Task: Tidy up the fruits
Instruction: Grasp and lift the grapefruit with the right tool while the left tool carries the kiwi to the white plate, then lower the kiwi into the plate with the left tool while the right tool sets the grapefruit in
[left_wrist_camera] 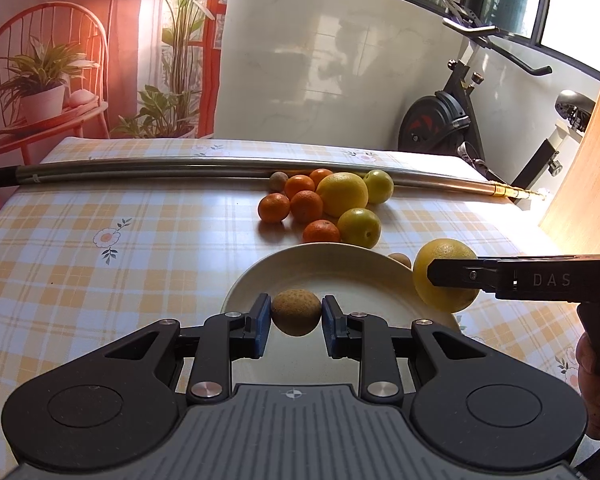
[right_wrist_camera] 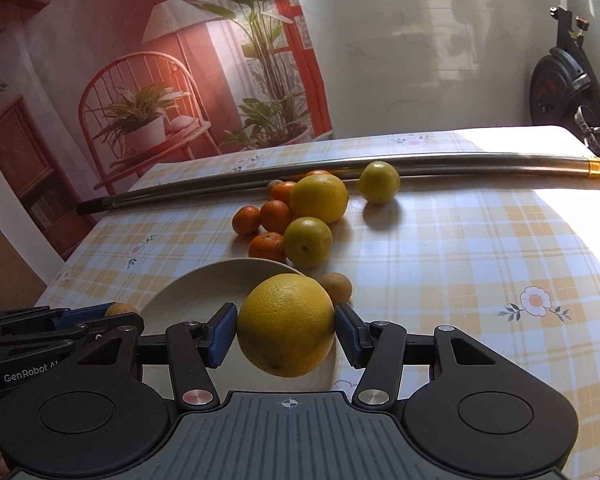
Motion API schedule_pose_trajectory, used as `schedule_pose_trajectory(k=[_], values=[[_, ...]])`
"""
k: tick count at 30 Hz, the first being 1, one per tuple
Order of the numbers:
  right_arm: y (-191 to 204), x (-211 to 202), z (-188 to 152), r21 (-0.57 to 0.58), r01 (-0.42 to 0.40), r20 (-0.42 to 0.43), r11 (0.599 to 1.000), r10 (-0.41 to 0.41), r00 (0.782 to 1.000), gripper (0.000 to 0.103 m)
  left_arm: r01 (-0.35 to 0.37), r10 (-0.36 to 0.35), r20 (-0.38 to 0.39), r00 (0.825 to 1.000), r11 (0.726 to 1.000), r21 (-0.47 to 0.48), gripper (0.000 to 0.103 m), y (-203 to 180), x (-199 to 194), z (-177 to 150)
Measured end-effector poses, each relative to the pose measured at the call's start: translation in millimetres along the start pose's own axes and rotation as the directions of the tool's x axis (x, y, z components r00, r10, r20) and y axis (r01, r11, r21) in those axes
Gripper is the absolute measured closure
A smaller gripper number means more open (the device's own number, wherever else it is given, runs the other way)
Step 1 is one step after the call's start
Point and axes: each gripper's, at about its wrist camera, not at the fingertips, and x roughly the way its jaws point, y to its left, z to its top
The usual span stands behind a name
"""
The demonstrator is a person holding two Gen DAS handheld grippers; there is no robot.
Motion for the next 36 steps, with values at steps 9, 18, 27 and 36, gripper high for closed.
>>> schedule_pose_trajectory(k=[9,18,27,36], values=[[5.2,6.4,-9.1,-0.016,-0.008,-0.056,1.000,0.007,0.998,0.053,0.001,-0.002,-0.030,1.000,0.999,-0.037,0.074,8.1,6.1,-8.0],[8.3,12.3,-20.2,-0.047,-0.008,-0.106,0.999,0.003,0.994,0.053,-0.005,0.003,-0.057,0.998,0.999,-0.038,0.074,9.4,14.0,-14.8],[7.2,10.1,-19.9,-0.049,-0.002,-0.110,0.999,-0.004,0.994,0.053,-0.025,0.023,-0.067,0.998,0.999,-0.035,0.074,10.4,16.4,-17.1],[7.1,10.9,-18.4,-0.051,0.000,-0.112,0.999,-0.006,0.994,0.053,-0.040,0.038,-0.071,0.997,0.999,-0.021,0.074,10.2,18.2,-18.9]])
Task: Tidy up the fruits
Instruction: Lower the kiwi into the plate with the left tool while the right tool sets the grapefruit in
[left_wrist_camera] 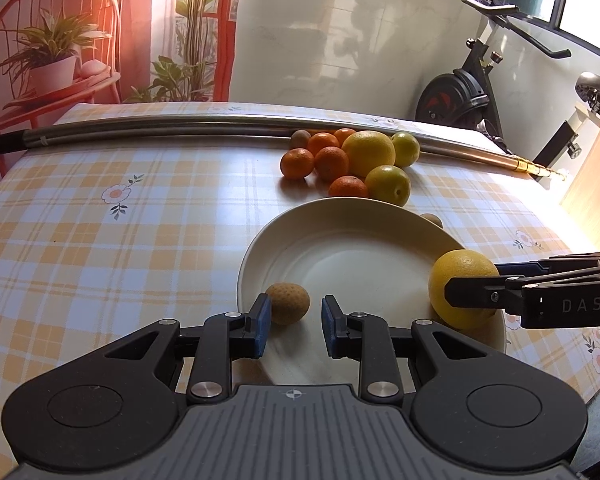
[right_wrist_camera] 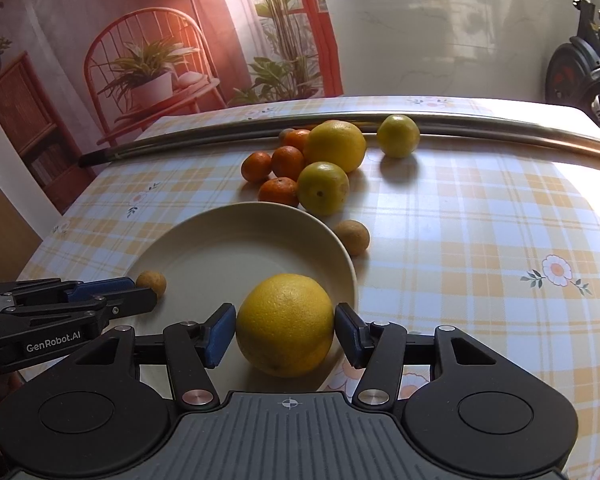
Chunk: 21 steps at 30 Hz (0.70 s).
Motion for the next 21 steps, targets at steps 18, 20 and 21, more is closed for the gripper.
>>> schedule_pose_trajectory(k=[18,20,21], values=[[-8.5,-9.6,5.6,0.021,0.046,0.077,0.999,-0.047,0.996,0.047,-0.006,0.006,0.038,0.999,1.000,0.010,0.053,-2.2,-6.1,1.2],[-10.3,-9.5,5.7,0.032,0.048,0.083,0.998,-0.050,0.995,0.047,-0.009,0.009,0.041,0.999,1.000,0.009,0.049,-1.8,-6.1,1.5],[-11.2,-9.3,5.6,0.036,0.049,0.085,0.998,-0.052,0.995,0.047,-0.013,0.012,0.042,0.999,1.000,0.008,0.044,-1.7,-6.5,1.0]])
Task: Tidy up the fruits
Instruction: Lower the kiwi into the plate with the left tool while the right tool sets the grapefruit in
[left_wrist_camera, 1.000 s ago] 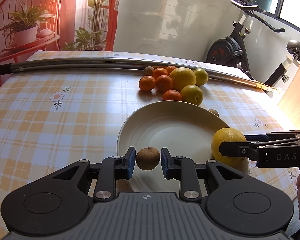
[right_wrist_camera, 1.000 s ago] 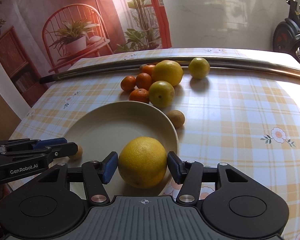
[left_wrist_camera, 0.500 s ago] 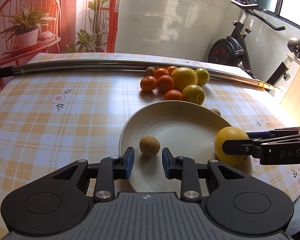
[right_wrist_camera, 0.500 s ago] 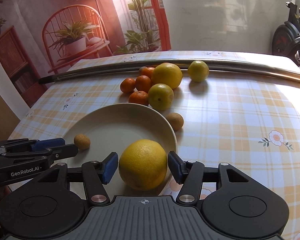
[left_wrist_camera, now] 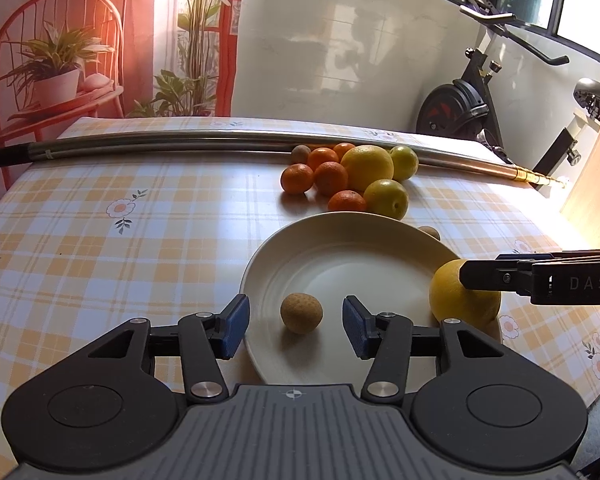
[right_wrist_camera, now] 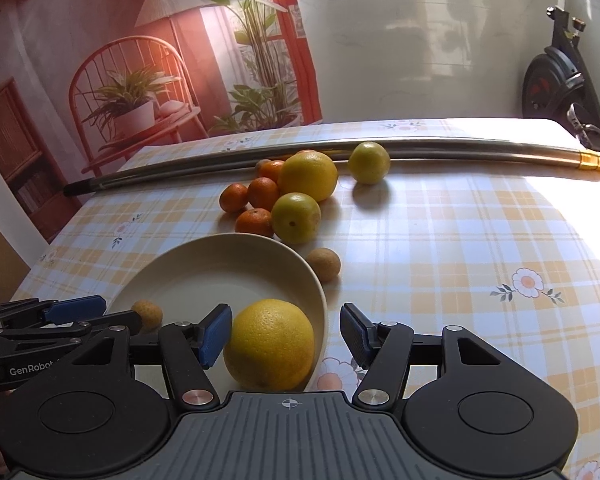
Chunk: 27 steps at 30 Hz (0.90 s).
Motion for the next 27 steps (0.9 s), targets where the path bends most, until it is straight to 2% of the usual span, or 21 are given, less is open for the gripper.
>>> schedule_pose_trajectory(k=[4,10,27], values=[[-2.7,-0.7,0.6,0.016,0.008,0.010,1.000,-0.009,1.000,0.047,-0.007,0.007,0.009,1.000,1.000,-0.009,0.030,1.9,-1.4,0.0],[-5.1,0.0,0.1,0.029,0.011,0.014,1.000,-0.011,1.000,0.047,-0.008,0.008,0.009,1.000,1.000,-0.027,0.021,4.1,-1.3,0.1],[-8.0,-0.6,1.5,0.036,0.019,0.024,0.999,-0.020,1.000,0.047,-0.038,0.038,0.002,0.999,0.998,-0.052,0.017,6.8,-1.2,1.3]])
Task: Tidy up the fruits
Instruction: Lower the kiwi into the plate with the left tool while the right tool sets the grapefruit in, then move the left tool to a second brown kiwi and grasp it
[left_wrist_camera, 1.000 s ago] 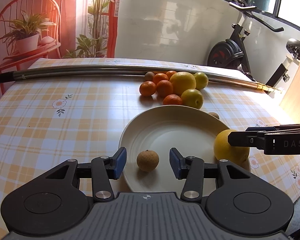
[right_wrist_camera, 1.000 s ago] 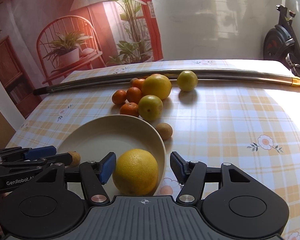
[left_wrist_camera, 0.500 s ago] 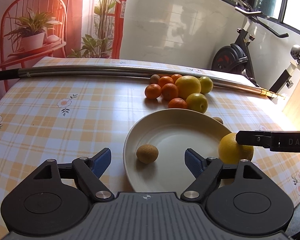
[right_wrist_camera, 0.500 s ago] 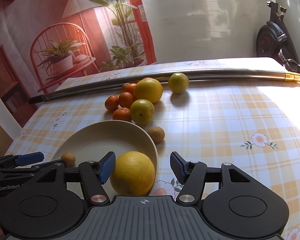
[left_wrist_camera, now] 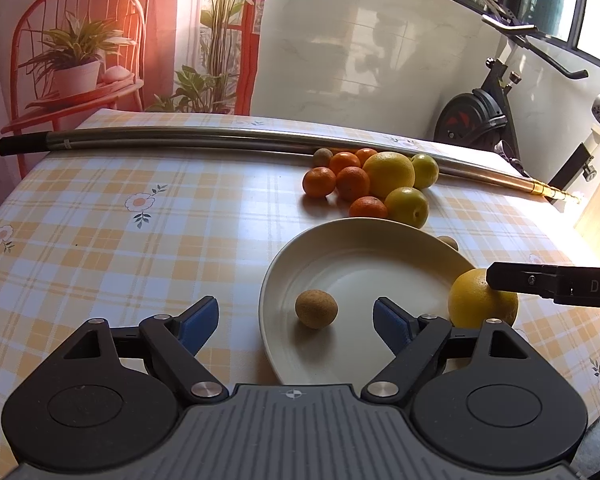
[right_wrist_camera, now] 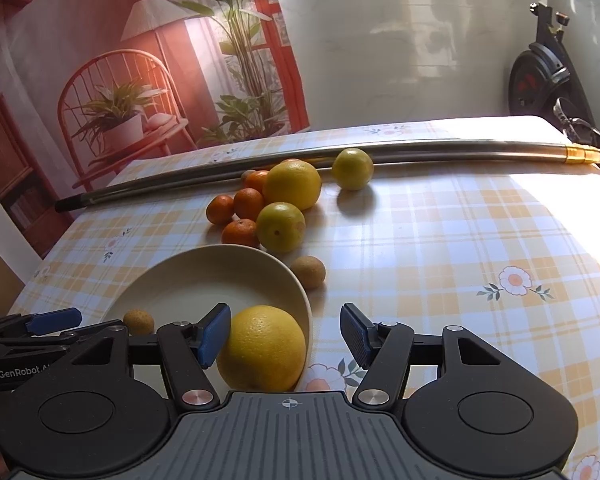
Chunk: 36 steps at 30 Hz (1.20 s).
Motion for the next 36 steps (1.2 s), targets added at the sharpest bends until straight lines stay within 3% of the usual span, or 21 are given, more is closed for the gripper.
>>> schedule_pose_trajectory(k=[6,18,27,32,36], values=[[-7.5,1.5,4.7,0.014,0.014,0.015,1.000,-0.014,1.000,0.047,-0.009,0.009,0.009,1.000,1.000,-0.014,0.017,4.5,-0.2,6.0],[-39.3,28.8,27.6,0.056,0.051,0.021,0.997,-0.052,0.998,0.047,-0.026,0.026,0.042,0.999,1.000,0.001,0.017,17.3,5.7,55.7],[-50.7,46.0,54.4,0.067,0.046,0.053,0.997,-0.050,0.997,0.047,0.044,-0.045,0.060,0.997,0.999,0.018,0.018,10.1,29.0,106.9],[-58.4,55.0,65.5,0.082,0.037,0.059,0.996,-0.042,0.997,0.047,0.057,-0.061,0.063,0.996,0.996,0.070,0.036,-2.6,59.1,128.6],[-66.3,62.3,70.9,0.105,0.035,0.057,0.994,-0.041,0.998,0.047,0.110,-0.110,0.003,0.994,0.993,0.040,0.055,-4.7,96.3,145.5]])
